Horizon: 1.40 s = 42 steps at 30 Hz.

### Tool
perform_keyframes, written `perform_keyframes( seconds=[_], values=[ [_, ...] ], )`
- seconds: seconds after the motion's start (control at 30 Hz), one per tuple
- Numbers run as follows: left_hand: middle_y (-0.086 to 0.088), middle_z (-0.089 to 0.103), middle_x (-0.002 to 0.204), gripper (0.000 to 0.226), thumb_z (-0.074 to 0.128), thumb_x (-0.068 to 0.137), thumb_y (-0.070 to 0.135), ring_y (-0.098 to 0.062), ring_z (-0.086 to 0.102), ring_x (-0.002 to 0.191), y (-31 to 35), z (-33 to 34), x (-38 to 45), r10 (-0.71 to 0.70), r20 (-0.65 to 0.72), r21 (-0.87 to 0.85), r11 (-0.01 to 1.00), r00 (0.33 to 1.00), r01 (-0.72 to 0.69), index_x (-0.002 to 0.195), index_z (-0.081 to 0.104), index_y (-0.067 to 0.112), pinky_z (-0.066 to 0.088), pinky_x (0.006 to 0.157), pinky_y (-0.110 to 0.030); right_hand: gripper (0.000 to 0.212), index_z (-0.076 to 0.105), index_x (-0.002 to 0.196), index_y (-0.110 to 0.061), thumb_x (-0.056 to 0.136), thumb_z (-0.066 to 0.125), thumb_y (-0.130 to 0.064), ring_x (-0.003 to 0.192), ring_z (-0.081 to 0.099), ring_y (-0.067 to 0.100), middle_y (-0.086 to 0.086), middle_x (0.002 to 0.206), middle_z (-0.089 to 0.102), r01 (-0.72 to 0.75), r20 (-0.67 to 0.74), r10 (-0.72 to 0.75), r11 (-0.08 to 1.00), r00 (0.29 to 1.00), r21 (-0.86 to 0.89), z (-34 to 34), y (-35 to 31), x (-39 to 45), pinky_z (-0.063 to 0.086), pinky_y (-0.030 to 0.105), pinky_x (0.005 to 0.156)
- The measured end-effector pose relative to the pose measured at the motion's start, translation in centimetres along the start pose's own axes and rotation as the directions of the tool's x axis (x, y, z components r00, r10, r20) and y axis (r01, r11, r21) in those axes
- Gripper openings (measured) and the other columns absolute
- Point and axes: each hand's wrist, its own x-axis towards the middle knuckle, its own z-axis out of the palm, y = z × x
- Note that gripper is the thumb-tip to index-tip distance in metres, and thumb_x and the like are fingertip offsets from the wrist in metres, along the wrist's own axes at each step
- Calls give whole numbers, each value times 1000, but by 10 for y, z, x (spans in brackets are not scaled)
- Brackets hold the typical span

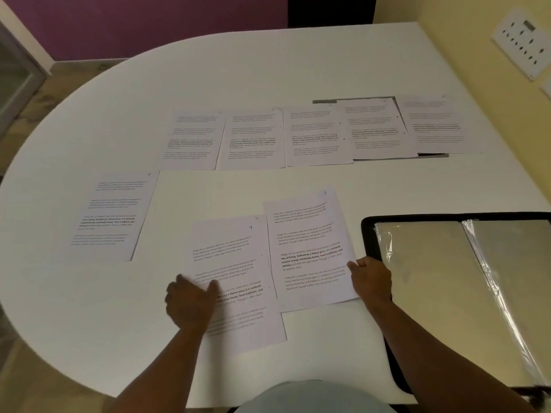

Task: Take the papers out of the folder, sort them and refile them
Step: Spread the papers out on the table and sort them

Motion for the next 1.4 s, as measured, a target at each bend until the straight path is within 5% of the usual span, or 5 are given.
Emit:
perform_keyframes(
  seconds=[0.23, 0.6, 0.93, 1.1, 1.4],
  values=[
    [-24, 56, 120, 86, 87, 61, 44, -43, 54, 113, 1, -11, 17, -287, 176, -108, 945, 942, 309, 120, 45, -3, 47, 93, -50, 43, 43, 55, -13, 94, 60, -18, 60, 48, 18, 3, 59, 49, 19, 96, -19, 1000, 995, -7, 4, 7, 7, 35, 26, 55],
    [-13, 67, 98, 16, 59, 89, 16, -32, 63, 91, 32, -6, 5, 54, 218, -449, 892, 974, 51, 96, 65, 2, 53, 82, -38, 21, 66, 107, 0, 97, 56, -16, 84, 55, 17, 13, 104, 68, 92, 141, -88, 996, 986, -23, -14, 13, 9, 40, 24, 74],
    [-13, 72, 110, 23, 56, 96, 10, -33, 68, 102, 71, 4, -13, 241, 676, -667, 601, 696, 440, 118, 63, 10, 53, 91, -51, 29, 63, 114, -5, 91, 66, -22, 97, 62, 26, 10, 104, 66, 328, -148, -342, 938, 928, -107, -28, 10, 5, 46, 29, 78],
    [-17, 70, 112, 24, 53, 97, 7, -35, 67, 103, 73, 8, -26, 273, 742, -643, 547, 612, 535, 120, 62, 6, 53, 89, -51, 21, 68, 99, -6, 94, 63, -25, 68, 63, 17, 9, 89, 71, -270, 315, 122, 833, 941, 484, -24, -10, 4, 53, 26, 62],
    [-15, 73, 104, 19, 51, 98, 6, -31, 71, 92, 90, 21, -50, 249, 783, -596, 562, 570, 573, 113, 63, 8, 59, 69, -43, 10, 69, 92, -10, 90, 68, -20, 64, 60, 13, 8, 81, 69, -282, 311, 132, 817, 941, 504, -38, -8, 11, 50, 17, 52]
  ],
)
